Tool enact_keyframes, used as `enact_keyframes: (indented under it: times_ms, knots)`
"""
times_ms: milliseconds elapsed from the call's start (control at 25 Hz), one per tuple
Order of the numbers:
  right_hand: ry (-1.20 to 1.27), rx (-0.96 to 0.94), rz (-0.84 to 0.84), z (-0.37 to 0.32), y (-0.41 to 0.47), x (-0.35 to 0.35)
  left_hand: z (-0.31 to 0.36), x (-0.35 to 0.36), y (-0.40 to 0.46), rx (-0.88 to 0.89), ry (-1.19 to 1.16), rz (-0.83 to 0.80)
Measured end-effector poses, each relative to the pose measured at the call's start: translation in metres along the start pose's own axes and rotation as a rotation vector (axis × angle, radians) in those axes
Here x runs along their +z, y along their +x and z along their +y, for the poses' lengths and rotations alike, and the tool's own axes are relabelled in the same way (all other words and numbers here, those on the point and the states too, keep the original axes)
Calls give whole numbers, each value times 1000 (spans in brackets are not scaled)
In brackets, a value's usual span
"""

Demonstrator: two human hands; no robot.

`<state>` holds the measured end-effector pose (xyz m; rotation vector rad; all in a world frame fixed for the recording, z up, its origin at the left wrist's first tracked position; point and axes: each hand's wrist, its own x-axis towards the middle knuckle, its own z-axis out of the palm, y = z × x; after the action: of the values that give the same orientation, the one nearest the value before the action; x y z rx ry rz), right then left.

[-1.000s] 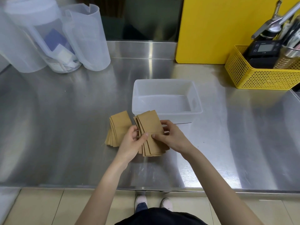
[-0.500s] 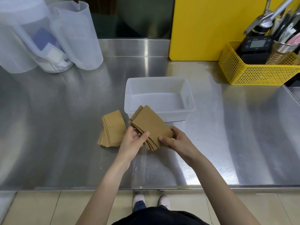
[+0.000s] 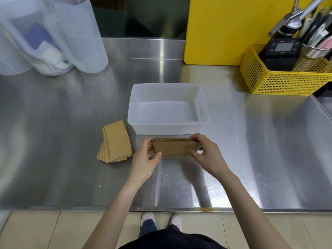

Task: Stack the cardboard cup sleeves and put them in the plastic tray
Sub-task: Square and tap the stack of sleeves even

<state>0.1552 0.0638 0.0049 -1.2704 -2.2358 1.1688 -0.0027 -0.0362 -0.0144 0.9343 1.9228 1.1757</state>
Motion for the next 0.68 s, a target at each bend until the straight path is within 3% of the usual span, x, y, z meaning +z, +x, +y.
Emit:
enact_keyframes:
  times_ms: [160,680]
  knots:
    - [-24,4,-24,14,2,11,-5,10,0,-37,158,-3]
    - [36,36,7,25,-2,20,-14,23,10,-98,243,0]
